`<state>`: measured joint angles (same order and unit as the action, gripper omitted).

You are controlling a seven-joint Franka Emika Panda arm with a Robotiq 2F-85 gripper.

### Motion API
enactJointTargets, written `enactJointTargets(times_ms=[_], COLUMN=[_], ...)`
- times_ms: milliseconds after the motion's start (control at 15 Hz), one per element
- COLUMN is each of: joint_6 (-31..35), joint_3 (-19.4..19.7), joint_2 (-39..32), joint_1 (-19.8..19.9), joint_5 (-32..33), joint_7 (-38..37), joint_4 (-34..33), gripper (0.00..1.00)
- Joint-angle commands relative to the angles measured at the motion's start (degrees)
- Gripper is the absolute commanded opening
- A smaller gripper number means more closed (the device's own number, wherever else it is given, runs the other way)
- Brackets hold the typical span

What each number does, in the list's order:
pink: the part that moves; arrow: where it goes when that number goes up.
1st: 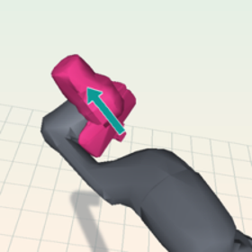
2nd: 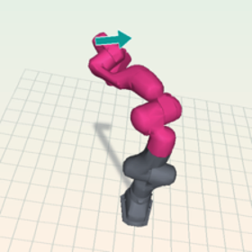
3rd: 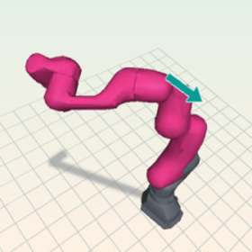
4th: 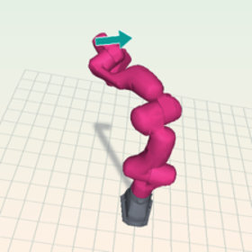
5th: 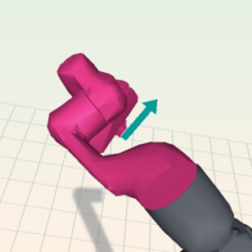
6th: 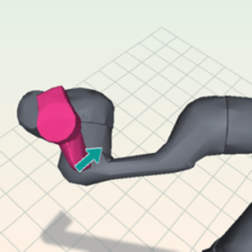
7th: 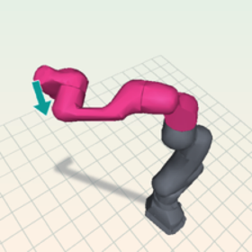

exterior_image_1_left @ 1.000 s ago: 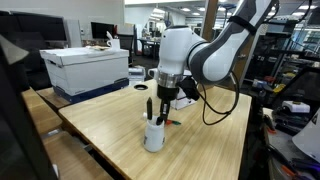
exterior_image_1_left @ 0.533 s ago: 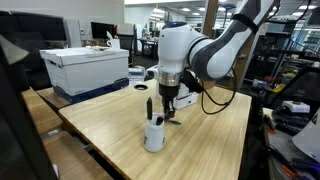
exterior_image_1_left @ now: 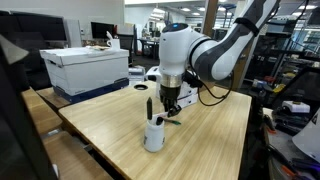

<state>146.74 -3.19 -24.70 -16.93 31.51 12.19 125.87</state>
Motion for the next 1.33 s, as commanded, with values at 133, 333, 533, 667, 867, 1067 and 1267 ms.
enactJointTargets(times_ms=[133, 333, 533, 667, 867, 1067, 1267], joint_6=[-2.0, -6.5, -11.8, -14.3, -15.6, -12.4, -10.0], joint_3=[-2.1, -3.3, -4.8, -5.8, -7.3, -8.4, -8.3], joint_2=[0.1, -0.7, -2.2, -3.2, -4.5, -4.8, -4.5], joint_1=[0.7, 0.1, -0.5, -0.5, 0.0, 1.2, 2.0], joint_5=[1.5, -0.9, -3.0, -5.3, -9.5, -13.5, -16.0], joint_7=[3.1, 1.4, -0.2, -1.0, -1.0, -0.4, -0.3], joint_4=[0.6, -1.1, -3.9, -5.5, -7.2, -7.0, -6.4], gripper=[0.11, 0.11, 0.11, 0.11, 0.11, 0.1, 0.1])
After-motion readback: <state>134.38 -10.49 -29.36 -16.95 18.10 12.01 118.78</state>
